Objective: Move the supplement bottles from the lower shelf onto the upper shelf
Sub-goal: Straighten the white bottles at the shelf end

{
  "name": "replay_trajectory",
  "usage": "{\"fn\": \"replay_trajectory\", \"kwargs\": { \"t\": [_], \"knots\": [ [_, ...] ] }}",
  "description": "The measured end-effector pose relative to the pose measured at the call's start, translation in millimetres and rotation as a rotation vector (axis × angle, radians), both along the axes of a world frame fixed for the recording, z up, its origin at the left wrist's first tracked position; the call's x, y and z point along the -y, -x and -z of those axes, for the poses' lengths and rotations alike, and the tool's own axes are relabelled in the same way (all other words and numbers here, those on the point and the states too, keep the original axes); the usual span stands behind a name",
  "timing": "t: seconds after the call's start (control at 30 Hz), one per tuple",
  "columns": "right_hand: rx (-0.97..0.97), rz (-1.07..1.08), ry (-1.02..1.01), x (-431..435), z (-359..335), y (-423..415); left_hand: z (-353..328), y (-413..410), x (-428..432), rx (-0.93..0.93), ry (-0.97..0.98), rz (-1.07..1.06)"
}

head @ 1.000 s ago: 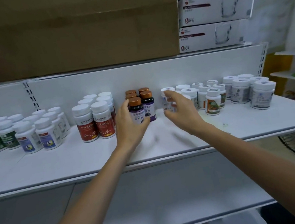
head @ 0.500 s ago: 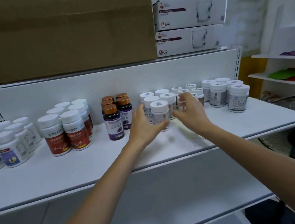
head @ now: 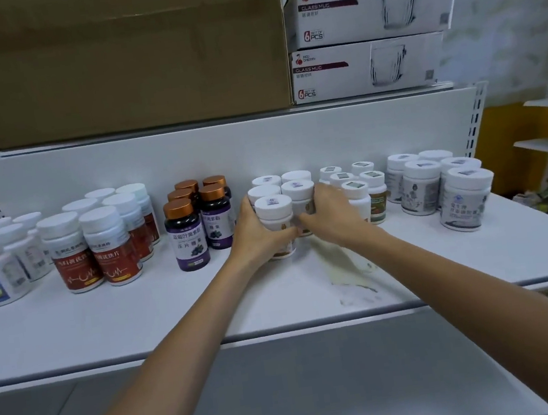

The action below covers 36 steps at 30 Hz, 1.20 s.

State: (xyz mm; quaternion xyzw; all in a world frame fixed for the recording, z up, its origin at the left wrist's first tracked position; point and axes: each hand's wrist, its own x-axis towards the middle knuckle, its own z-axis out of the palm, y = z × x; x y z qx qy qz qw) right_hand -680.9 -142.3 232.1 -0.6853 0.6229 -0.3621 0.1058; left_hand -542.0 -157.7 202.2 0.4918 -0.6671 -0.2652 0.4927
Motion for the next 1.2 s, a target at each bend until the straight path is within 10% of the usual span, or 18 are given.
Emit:
{"fn": "replay_trajectory", "kwargs": {
  "t": [0.5,1.2],
  "knots": [
    [0.540,-0.061,-0.100,15,-2,-16,2,-7,9,-0.153,-0.097,0.167],
    [0.395,-0.057,-0.097,2,10,-7,-3,-9,-6,-0.021,-0.087,0.065]
  ]
}}
